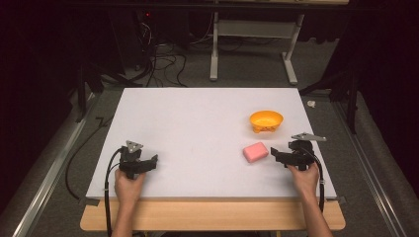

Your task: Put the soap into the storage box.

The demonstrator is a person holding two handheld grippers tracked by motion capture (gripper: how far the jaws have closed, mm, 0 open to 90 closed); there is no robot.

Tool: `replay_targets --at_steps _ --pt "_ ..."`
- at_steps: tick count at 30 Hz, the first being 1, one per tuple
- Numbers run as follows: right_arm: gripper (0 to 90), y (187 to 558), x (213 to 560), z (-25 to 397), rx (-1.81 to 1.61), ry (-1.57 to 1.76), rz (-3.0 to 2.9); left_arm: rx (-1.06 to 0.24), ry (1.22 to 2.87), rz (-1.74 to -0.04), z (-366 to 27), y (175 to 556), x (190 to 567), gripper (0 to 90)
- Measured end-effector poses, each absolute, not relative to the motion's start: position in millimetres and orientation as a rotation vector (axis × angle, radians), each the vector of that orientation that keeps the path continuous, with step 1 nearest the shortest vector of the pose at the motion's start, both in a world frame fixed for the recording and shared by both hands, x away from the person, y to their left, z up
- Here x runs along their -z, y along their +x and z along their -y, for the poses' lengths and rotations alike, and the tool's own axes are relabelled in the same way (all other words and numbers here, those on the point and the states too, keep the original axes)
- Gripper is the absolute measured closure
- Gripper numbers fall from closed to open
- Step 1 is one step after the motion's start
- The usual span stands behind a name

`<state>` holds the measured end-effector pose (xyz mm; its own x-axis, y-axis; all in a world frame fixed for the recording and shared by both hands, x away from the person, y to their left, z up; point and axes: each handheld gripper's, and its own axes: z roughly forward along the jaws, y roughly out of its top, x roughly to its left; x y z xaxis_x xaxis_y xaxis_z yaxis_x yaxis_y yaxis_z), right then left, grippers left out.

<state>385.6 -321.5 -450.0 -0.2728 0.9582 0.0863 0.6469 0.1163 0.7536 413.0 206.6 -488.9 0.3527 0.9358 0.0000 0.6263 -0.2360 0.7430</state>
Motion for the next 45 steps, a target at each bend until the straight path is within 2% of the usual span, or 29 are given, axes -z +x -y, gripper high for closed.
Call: replay_targets --at_steps 21,45 --pt "16.4 377 440 282 -1.022 1.477 -2.089 -0.601 1.960 -1.357 -207 413 489 21.8" --pt "14.1 387 452 248 -0.909 1.480 -2.110 -0.605 1.962 -1.355 -207 413 489 21.8"
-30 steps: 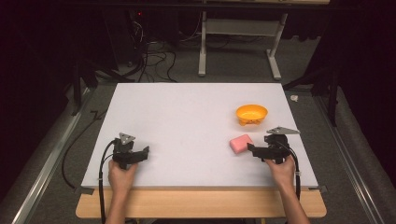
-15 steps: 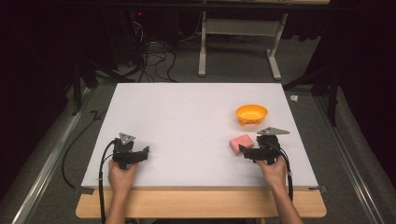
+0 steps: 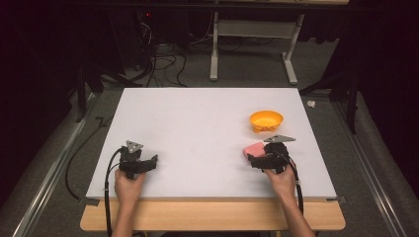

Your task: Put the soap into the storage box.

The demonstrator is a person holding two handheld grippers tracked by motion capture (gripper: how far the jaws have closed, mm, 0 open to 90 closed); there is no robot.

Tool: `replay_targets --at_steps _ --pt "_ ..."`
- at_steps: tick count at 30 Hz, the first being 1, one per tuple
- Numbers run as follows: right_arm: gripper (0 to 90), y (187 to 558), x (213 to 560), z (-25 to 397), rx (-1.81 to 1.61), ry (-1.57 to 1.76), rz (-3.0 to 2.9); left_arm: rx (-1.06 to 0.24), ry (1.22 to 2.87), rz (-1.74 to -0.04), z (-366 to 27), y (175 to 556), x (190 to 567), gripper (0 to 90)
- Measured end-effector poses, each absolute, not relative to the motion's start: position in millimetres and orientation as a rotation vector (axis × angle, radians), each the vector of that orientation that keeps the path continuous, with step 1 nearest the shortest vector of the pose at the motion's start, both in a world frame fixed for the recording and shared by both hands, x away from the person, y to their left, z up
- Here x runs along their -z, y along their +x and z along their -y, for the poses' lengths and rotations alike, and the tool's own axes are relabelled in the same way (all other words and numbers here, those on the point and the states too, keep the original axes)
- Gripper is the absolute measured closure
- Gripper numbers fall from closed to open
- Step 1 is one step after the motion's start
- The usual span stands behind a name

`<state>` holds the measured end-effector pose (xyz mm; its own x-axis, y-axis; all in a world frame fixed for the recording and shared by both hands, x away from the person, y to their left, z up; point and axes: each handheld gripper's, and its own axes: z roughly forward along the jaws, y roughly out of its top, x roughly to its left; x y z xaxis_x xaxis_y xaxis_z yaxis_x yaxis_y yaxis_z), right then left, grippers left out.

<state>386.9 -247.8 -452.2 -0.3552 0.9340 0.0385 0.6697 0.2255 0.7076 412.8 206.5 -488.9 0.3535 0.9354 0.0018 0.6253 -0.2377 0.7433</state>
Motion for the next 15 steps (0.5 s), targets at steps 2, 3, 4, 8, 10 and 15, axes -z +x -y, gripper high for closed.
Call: replay_targets --at_steps 2,3,4,8,10,15 --pt "13.9 389 455 247 -0.889 1.493 -2.105 -0.605 1.962 -1.355 -207 413 489 21.8" --pt "13.9 390 455 247 -0.885 1.494 -2.104 -0.605 1.962 -1.355 -207 413 489 21.8" --pt "13.9 391 456 247 -0.883 1.498 -2.102 -0.606 1.962 -1.355 -207 413 489 21.8" --pt "14.0 394 459 246 -0.868 1.506 -2.102 -0.605 1.961 -1.355 -207 413 489 21.8" --pt "14.0 395 460 245 -0.859 1.507 -2.102 -0.605 1.961 -1.355 -207 413 489 21.8" --pt "13.1 400 464 241 -0.840 1.506 -2.104 -0.604 1.961 -1.356 -207 413 489 21.8"
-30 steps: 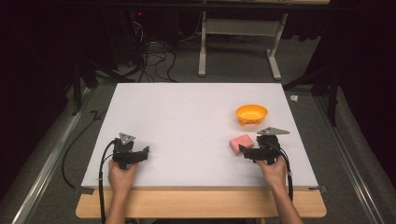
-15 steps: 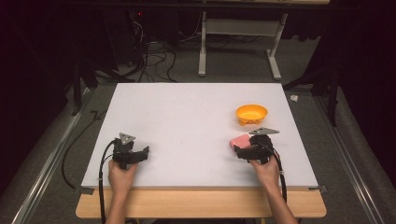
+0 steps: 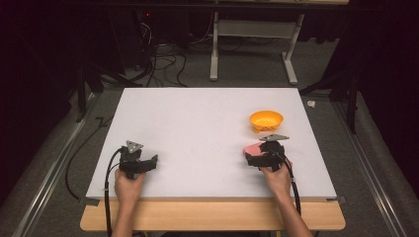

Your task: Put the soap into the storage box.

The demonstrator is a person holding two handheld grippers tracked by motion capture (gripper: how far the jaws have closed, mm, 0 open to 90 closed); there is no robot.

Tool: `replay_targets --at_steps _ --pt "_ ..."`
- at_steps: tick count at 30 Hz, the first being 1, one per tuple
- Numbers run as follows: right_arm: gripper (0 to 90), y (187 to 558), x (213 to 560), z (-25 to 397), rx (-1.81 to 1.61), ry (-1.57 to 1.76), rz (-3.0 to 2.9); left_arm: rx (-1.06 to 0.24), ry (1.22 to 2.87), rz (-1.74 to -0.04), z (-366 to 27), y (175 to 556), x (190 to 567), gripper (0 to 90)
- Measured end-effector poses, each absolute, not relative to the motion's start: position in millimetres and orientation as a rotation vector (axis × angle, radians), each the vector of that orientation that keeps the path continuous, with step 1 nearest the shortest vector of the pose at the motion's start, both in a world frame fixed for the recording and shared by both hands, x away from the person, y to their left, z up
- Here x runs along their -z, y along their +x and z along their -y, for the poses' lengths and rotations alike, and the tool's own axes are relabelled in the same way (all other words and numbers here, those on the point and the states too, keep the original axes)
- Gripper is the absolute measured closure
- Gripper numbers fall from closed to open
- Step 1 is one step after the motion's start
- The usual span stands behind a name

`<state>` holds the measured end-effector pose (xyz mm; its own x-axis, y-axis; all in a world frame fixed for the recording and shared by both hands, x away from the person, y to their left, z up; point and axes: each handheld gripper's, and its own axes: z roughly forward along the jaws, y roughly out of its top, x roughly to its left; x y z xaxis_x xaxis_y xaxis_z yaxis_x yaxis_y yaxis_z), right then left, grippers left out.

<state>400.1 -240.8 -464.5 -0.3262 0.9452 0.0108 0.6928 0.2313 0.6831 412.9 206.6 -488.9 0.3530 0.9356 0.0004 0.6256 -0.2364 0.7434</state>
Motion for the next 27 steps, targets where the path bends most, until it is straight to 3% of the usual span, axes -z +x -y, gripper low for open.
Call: replay_targets --at_steps 27 --pt "13.2 410 478 234 -0.781 1.496 -2.128 -0.604 1.961 -1.356 -207 413 489 21.8"
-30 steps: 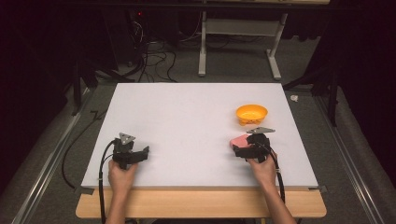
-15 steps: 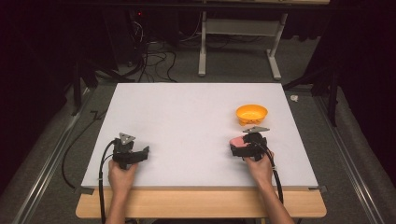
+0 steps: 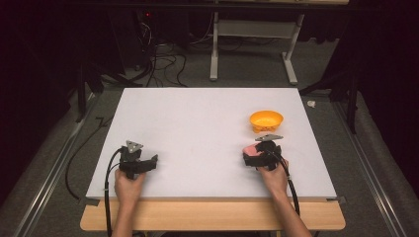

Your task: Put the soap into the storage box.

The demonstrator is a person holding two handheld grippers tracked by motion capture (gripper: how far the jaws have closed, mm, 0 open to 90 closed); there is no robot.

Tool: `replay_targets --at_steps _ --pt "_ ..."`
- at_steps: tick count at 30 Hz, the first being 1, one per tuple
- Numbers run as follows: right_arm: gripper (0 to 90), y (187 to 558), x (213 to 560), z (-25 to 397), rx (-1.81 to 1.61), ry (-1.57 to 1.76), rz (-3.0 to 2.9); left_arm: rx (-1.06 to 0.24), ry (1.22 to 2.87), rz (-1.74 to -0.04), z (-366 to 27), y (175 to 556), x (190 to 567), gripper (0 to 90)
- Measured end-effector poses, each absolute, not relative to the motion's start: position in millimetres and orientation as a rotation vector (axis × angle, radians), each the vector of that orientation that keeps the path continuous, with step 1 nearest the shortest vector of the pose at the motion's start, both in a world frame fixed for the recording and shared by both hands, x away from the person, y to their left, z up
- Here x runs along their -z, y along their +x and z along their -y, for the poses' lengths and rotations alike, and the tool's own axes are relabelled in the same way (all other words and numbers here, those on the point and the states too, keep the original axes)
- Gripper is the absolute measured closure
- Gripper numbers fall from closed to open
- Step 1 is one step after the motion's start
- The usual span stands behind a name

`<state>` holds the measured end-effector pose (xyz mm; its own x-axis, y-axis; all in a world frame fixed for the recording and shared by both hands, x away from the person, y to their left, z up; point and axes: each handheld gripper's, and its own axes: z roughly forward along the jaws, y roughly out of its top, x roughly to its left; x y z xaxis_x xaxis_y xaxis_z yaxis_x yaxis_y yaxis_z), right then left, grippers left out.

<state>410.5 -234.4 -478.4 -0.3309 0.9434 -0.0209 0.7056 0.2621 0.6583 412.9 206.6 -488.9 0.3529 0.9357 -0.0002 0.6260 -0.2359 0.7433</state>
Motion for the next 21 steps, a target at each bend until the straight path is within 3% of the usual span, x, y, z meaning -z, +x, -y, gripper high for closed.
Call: replay_targets --at_steps 21 --pt "13.7 403.1 472.9 237.6 -0.867 1.481 -2.114 -0.606 1.961 -1.356 -206.4 412.8 488.9 21.8"
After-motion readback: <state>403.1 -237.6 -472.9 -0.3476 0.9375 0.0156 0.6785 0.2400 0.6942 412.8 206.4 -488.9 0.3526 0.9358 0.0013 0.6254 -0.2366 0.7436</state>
